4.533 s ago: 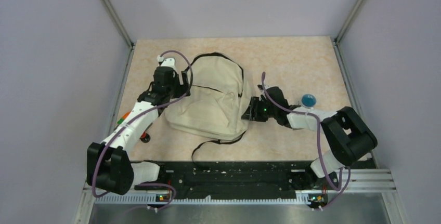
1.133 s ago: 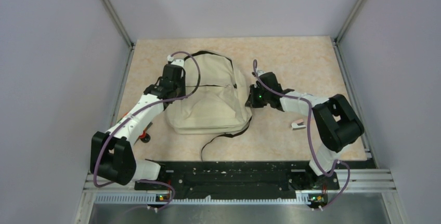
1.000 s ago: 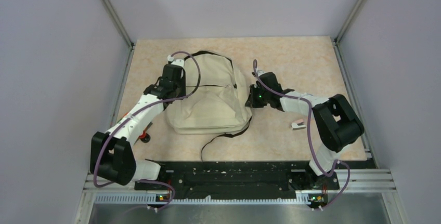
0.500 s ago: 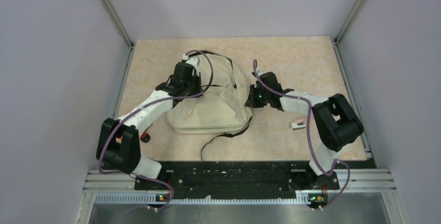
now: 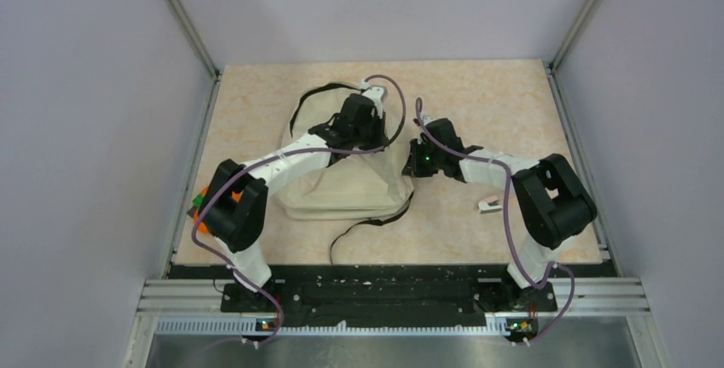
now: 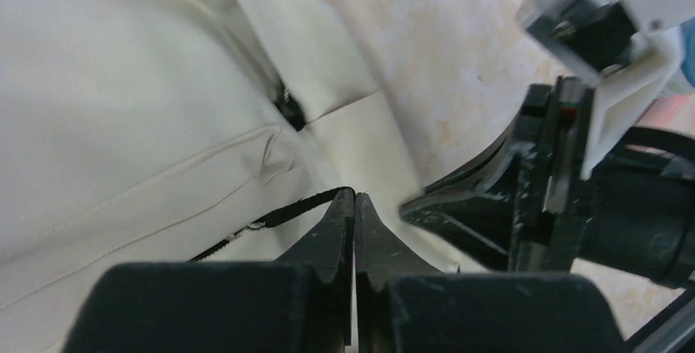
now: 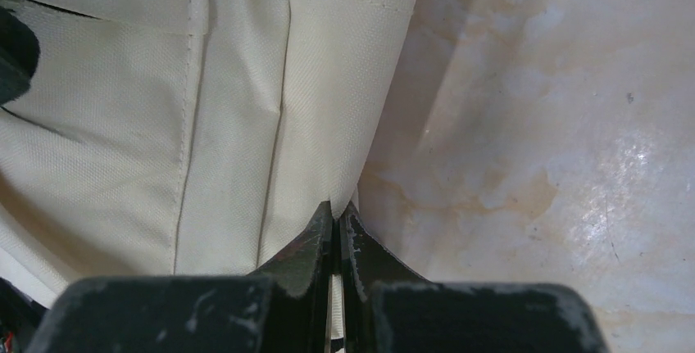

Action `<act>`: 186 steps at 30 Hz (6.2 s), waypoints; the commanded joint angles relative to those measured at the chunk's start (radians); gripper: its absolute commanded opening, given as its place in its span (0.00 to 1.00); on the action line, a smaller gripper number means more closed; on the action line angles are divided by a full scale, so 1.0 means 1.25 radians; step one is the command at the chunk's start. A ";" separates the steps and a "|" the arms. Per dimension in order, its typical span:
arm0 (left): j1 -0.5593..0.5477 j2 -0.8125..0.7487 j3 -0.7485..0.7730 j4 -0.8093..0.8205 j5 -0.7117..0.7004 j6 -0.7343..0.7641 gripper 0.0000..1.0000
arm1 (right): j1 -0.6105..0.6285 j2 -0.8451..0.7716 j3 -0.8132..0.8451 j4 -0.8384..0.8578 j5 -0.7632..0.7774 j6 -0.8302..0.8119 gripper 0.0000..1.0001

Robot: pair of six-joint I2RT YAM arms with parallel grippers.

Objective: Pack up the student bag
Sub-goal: Unzip the student bag at the center of the board, then adjust the student bag at the center of the board.

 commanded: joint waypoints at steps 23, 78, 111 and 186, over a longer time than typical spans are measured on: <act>-0.067 -0.254 -0.115 -0.069 -0.169 0.011 0.76 | 0.007 -0.092 0.134 -0.071 0.089 -0.128 0.61; 0.251 -0.648 -0.631 -0.044 0.121 -0.247 0.91 | 0.180 0.371 0.742 -0.205 0.113 -0.448 0.02; 0.151 -0.230 -0.214 0.028 0.069 0.118 0.82 | 0.184 0.023 0.188 -0.050 0.052 0.050 0.00; 0.075 -0.362 -0.139 -0.225 -0.183 0.112 0.00 | -0.318 -0.446 -0.033 -0.389 0.357 -0.048 0.99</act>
